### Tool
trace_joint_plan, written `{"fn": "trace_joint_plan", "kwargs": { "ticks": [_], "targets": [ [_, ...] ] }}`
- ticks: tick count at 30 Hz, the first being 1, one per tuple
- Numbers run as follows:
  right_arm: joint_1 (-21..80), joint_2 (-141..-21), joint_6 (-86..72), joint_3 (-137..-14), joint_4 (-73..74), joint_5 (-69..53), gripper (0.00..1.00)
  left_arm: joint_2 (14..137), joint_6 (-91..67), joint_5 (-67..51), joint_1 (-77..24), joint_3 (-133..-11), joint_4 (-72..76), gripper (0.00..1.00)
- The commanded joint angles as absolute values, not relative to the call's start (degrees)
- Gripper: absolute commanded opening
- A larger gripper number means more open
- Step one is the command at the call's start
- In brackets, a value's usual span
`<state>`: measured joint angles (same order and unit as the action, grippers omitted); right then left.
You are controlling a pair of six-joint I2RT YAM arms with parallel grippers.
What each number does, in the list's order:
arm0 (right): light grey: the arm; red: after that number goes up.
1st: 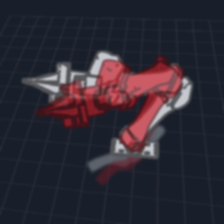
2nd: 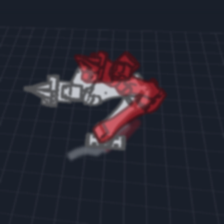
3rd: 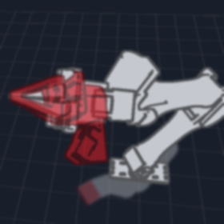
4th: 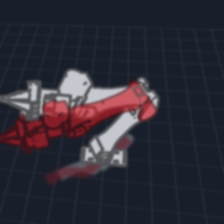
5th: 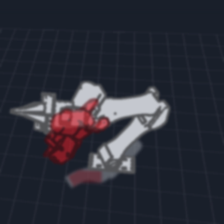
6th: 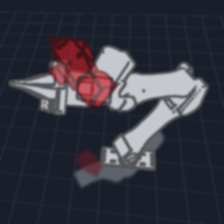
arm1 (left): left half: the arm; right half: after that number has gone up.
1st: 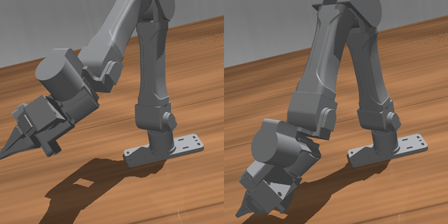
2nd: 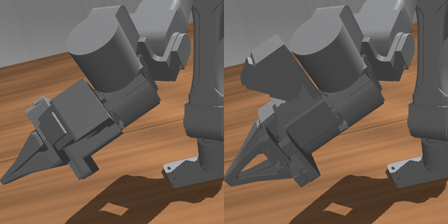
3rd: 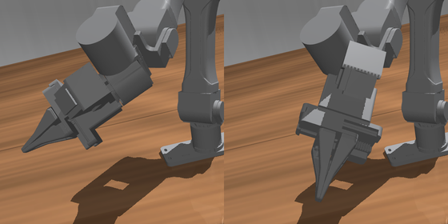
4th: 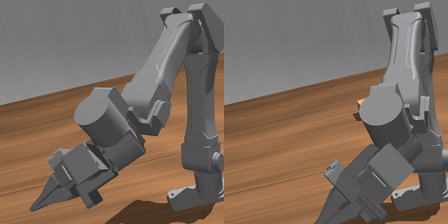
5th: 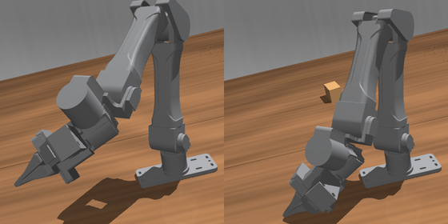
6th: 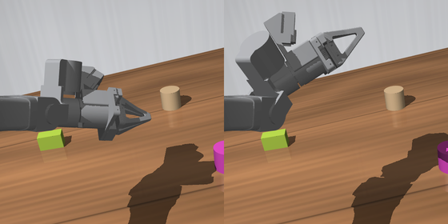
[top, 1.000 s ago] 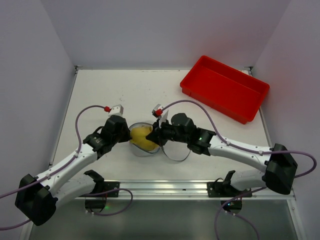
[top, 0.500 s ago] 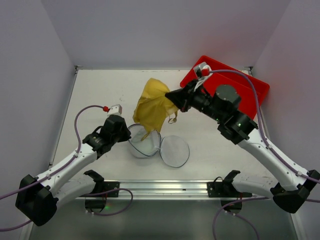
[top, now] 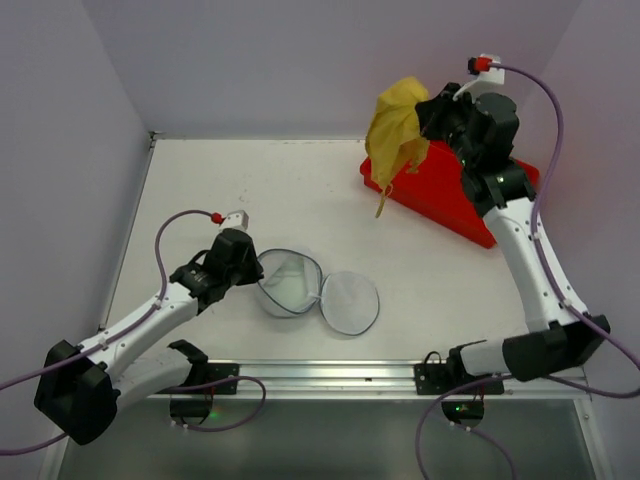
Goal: Unzip the laundry bag and remove the bra
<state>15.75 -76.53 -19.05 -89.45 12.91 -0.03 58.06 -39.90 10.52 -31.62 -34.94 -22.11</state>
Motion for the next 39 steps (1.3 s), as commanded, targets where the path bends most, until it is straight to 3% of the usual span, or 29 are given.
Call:
{"fn": "trace_joint_plan", "kwargs": {
  "ticks": [1, 11, 22, 25, 26, 29, 31, 35, 39],
  "targets": [
    [9.94, -83.39, -18.9, -93.25, 13.37, 7.18, 0.0, 58.36, -38.41, 9.76, -31.11, -37.27, -21.62, 0.0],
    [4.83, -105.27, -14.06, -101.93, 7.91, 17.22, 0.0, 59.76, -38.32, 8.44, -31.11, -37.44, -20.3, 0.0],
    [4.83, -126.2, -21.34, -117.42, 18.01, 7.65, 0.02, 62.05, -38.23, 7.91, -31.03, -37.18, -19.16, 0.0],
    [4.75, -126.65, -23.46, -116.81, 20.04, 7.65, 0.2, 61.79, -38.32, 7.82, -31.03, -37.0, -19.25, 0.0],
    [4.75, -126.3, -23.81, -116.11, 20.3, 7.99, 0.32, 61.61, -38.41, 8.0, -30.94, -36.83, -19.34, 0.0],
    [4.83, -122.53, -24.52, -109.89, 20.3, 7.65, 0.56, 61.26, -38.5, 8.09, -31.03, -36.48, -19.25, 0.0],
    [4.83, -117.55, -24.61, -106.89, 19.78, 6.95, 0.67, 61.26, -38.58, 7.91, -31.02, -36.3, -19.07, 0.0],
    [6.58, -105.76, -22.77, -95.13, 15.83, 3.43, 0.84, 61.08, -38.93, 7.82, -31.03, -35.69, -18.55, 0.0],
    [11.24, -94.33, -21.01, -86.5, 14.6, -4.27, 0.86, 60.03, -39.64, 7.82, -30.94, -34.72, -17.58, 0.0]
  ]
}}
